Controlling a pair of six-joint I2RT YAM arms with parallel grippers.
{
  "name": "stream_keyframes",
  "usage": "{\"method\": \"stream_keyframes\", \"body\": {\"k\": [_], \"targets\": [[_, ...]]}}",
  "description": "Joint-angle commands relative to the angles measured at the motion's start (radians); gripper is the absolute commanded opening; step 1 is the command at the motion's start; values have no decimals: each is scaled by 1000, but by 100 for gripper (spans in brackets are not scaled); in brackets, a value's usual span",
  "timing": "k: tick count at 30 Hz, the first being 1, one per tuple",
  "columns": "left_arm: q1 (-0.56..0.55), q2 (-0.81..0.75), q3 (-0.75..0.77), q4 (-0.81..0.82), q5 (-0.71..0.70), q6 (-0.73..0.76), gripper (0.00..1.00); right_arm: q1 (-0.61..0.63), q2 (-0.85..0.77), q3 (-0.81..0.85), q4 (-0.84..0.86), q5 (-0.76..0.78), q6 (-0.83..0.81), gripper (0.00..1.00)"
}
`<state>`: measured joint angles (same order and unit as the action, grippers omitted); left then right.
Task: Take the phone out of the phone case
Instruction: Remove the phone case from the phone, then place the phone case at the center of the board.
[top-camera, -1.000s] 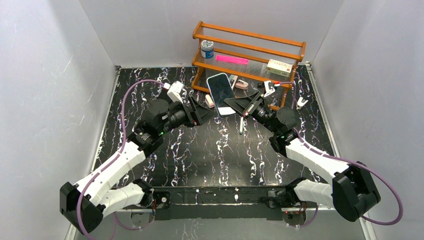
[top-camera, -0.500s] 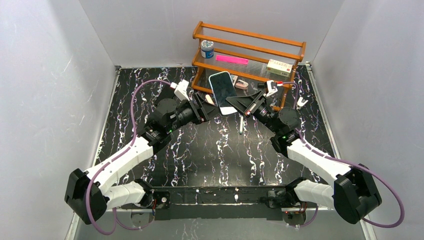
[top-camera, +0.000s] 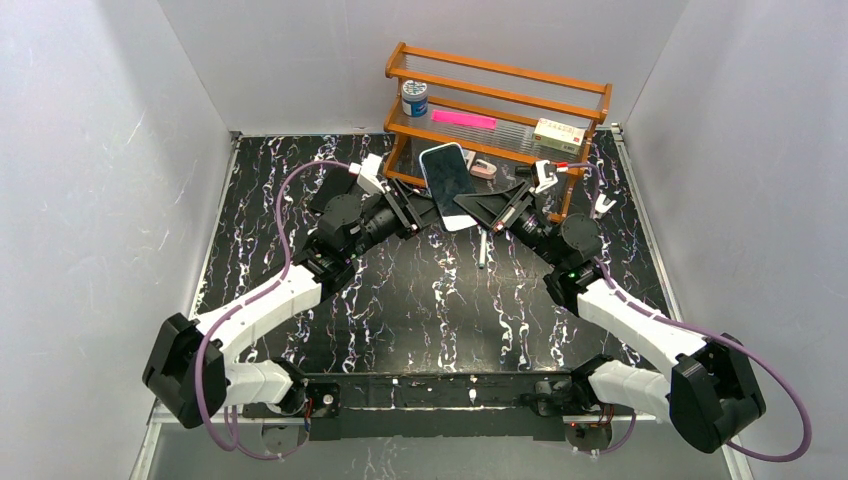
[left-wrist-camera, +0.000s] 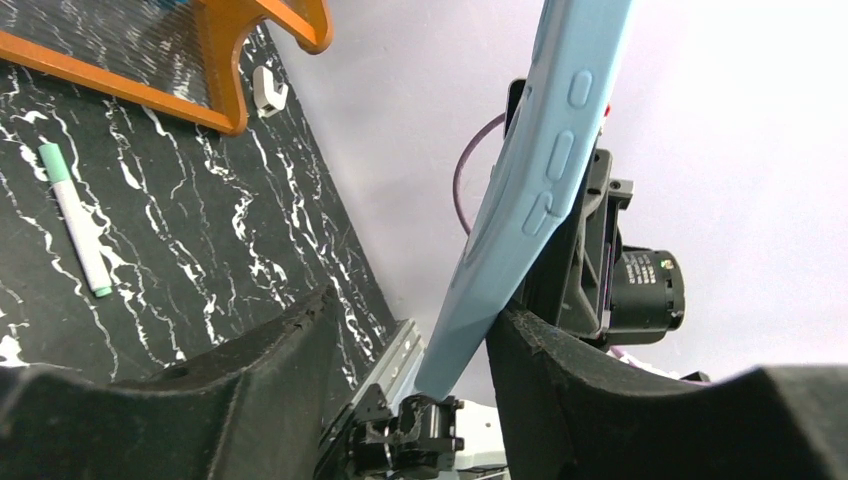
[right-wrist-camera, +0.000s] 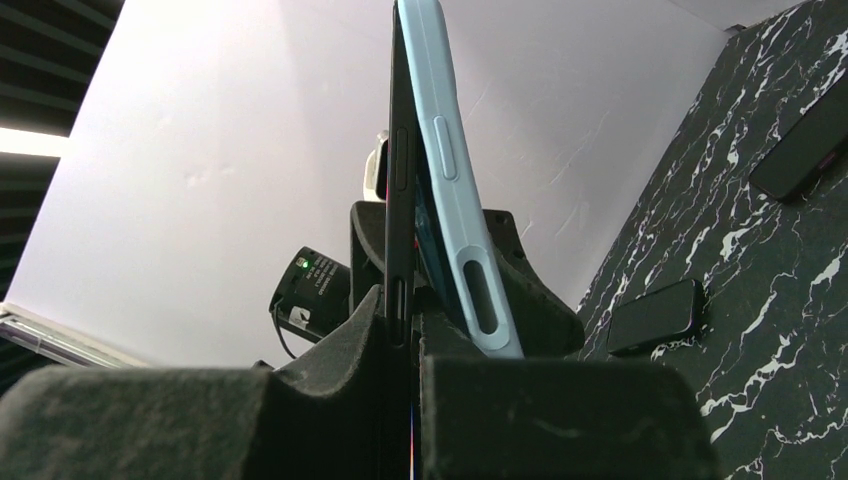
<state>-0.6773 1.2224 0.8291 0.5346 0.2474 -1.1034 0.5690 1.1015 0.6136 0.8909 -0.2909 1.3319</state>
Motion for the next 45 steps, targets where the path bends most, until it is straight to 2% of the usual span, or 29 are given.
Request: {"method": "stream_keyframes", "body": {"k": [1, 8, 12, 17, 22, 29, 36, 45], "targets": [[0, 23, 37, 120, -49, -51, 42, 14, -20, 45, 46, -99, -3, 1], [-1, 35, 39, 117, -105, -43, 9, 15, -39, 22, 25, -90, -18, 1], [7, 37, 46, 84, -143, -11, 0, 14, -63, 7, -15, -95, -31, 1], [53, 44, 75, 15, -153, 65, 0, 14, -112, -29, -74, -78, -60, 1], [97, 43, 79, -127, -110, 171, 0, 11, -179, -56, -225, 16, -162, 1], [137, 10, 29, -365, -22, 310, 0, 10, -210, -113, -324, 115, -257, 1], [137, 28, -43, -523, 62, 362, 0, 11, -140, -184, -326, 149, -345, 1], [137, 173, -46, -571, 137, 392, 0, 13, 43, -252, -144, 199, -324, 1]]}}
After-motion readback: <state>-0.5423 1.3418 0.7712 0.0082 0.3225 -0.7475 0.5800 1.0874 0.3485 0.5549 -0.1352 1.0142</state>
